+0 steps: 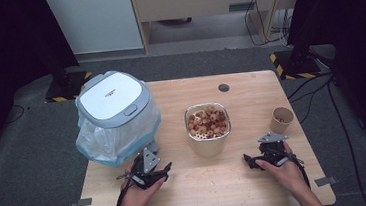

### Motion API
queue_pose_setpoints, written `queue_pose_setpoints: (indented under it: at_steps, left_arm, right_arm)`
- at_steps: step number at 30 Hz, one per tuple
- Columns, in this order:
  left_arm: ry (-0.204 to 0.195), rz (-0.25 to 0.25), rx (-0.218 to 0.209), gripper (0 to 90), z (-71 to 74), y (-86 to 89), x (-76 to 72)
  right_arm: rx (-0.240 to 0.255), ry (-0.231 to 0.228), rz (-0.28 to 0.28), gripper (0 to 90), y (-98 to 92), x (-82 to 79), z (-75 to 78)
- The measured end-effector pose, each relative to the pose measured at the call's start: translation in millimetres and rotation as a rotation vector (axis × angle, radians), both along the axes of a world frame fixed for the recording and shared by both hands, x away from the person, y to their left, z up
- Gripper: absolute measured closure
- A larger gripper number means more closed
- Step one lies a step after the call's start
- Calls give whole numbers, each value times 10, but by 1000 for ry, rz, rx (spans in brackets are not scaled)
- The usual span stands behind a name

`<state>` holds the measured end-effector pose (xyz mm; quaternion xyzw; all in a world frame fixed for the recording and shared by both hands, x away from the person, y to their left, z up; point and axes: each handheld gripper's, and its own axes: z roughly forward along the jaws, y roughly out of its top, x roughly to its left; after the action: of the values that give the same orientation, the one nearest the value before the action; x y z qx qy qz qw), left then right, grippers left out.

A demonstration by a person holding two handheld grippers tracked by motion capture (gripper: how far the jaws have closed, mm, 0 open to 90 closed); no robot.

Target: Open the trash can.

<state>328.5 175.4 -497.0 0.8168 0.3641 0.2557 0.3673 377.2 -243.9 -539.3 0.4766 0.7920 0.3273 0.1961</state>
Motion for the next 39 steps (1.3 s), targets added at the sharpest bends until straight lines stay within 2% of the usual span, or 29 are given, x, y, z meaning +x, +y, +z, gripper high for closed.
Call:
queue_pose_setpoints:
  at_steps: [4,6,7,8,9,12,17,18,21,25,34,39]
  left_arm:
    - [1,8,9,404,14,30,7]
    - [3,10,13,479,21,58,12]
    - [4,12,14,479,24,68,14]
    - [4,17,18,539,30,87,17]
    - [3,22,19,539,37,104,18]
    - [-8,39,19,646,63,171,31]
    - [-25,58,30,729,73,220,53]
    - [-28,63,31,774,75,237,68]
    - [-31,70,39,831,67,248,84]
    - [-30,69,69,873,45,249,107]
    - [-36,91,124,874,-73,236,208]
    - [-44,100,137,869,-119,222,252]
  right_arm:
    - [1,3,-5,10,-22,-10,1]
    - [1,2,-9,9,-44,-21,0]
    - [1,2,-9,9,-44,-21,0]
    - [0,3,-7,9,-49,-24,1]
    - [0,3,-7,9,-49,-24,1]
    - [1,3,-11,9,-50,-29,1]
    - [0,4,-7,9,-53,-33,1]
    - [1,4,-7,9,-53,-34,1]
    - [1,4,-6,9,-54,-36,1]
    - [1,2,-5,9,-57,-38,1]
    - [-1,-1,-2,9,-61,-41,0]
    - [-1,-1,-2,9,-61,-41,0]
